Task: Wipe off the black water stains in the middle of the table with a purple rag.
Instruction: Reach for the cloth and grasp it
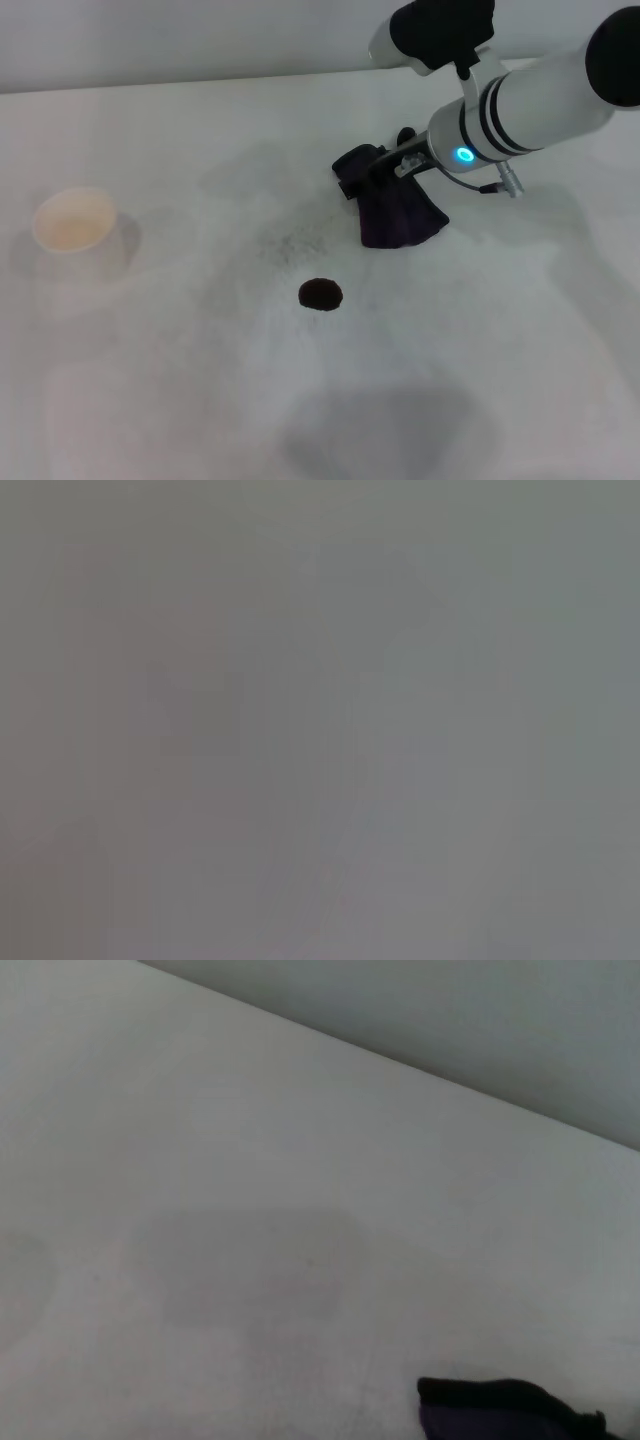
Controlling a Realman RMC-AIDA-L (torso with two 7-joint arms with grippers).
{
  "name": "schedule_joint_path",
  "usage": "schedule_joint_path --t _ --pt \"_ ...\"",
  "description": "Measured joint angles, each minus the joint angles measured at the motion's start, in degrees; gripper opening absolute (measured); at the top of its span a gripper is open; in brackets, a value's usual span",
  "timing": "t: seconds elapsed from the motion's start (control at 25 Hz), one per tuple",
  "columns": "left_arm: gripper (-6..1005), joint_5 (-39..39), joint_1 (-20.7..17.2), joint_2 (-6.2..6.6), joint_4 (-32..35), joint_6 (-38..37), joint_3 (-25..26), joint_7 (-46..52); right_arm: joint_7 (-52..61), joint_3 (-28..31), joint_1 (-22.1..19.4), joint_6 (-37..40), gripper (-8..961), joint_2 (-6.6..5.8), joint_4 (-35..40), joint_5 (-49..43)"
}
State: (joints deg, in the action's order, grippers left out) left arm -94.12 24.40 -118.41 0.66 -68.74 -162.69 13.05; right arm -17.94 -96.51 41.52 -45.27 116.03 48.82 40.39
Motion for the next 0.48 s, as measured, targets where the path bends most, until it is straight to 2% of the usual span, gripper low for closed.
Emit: schedule_joint_path --t 0.48 --pt "885 0.0 1.4 -0.38 -0.2 3.0 0.0 -1.7 0.1 0.3 -0.3 2.9 816 -0.08 -2.2 0.2"
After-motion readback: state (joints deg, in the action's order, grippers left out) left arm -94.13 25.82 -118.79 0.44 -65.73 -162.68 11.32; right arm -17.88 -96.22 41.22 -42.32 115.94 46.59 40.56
